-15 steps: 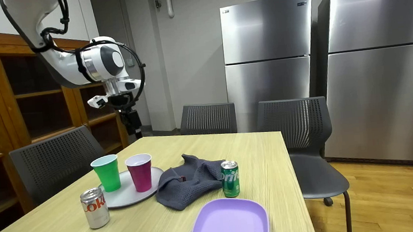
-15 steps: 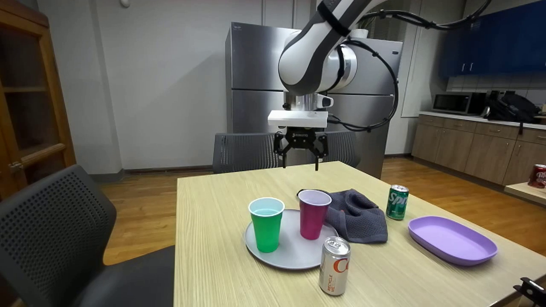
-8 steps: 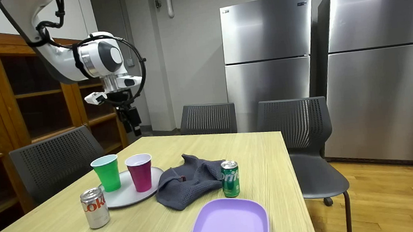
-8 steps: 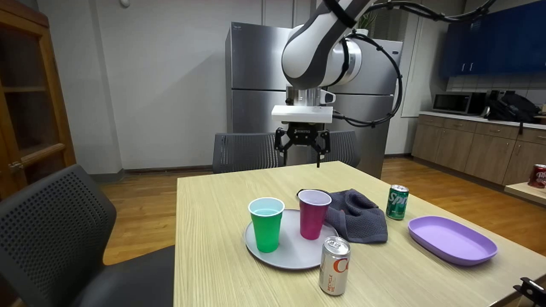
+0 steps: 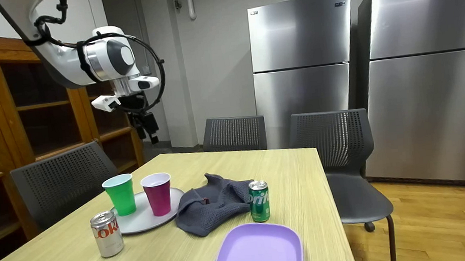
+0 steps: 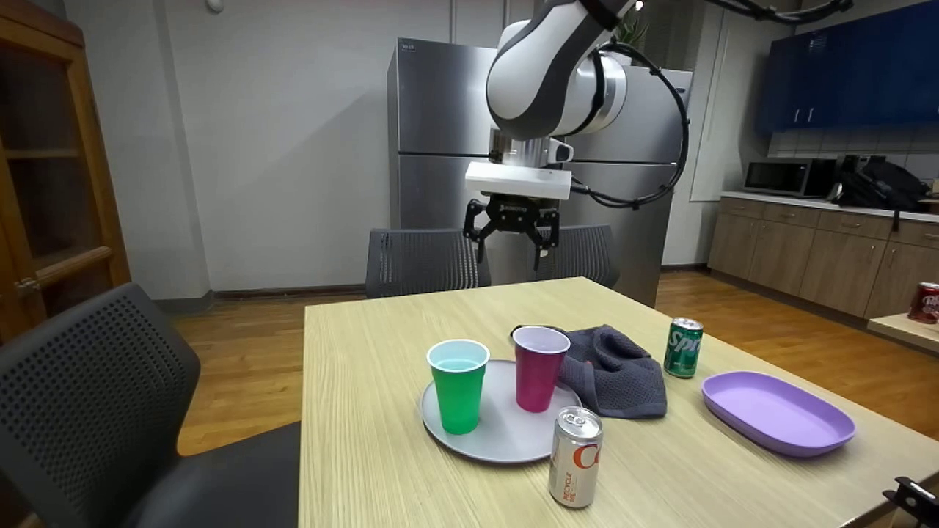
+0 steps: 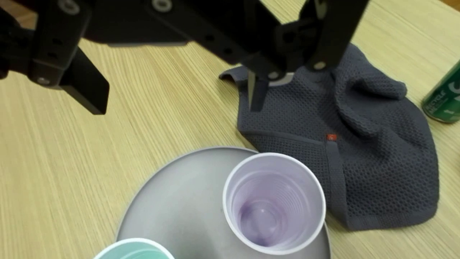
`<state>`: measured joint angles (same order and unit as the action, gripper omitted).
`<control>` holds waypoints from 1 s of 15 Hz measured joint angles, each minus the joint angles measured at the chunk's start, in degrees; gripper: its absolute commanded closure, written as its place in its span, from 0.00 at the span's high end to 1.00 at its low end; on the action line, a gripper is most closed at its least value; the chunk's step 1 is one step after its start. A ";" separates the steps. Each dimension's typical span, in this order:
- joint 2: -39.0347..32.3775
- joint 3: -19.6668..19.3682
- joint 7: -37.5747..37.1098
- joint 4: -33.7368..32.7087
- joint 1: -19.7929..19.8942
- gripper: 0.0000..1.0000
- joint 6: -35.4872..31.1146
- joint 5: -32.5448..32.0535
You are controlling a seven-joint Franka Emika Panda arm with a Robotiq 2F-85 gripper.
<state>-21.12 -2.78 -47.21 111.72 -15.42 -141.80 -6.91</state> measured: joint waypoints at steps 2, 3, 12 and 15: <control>2.47 0.11 2.04 1.84 0.00 1.00 -2.07 0.00; 3.72 0.16 3.07 2.95 0.02 1.00 -2.77 0.00; 16.11 2.73 10.61 15.78 1.37 1.00 -5.78 0.76; 21.11 4.22 11.12 20.69 1.40 1.00 -5.79 0.55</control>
<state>-0.01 1.45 -36.09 132.41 -14.02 -147.59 -6.35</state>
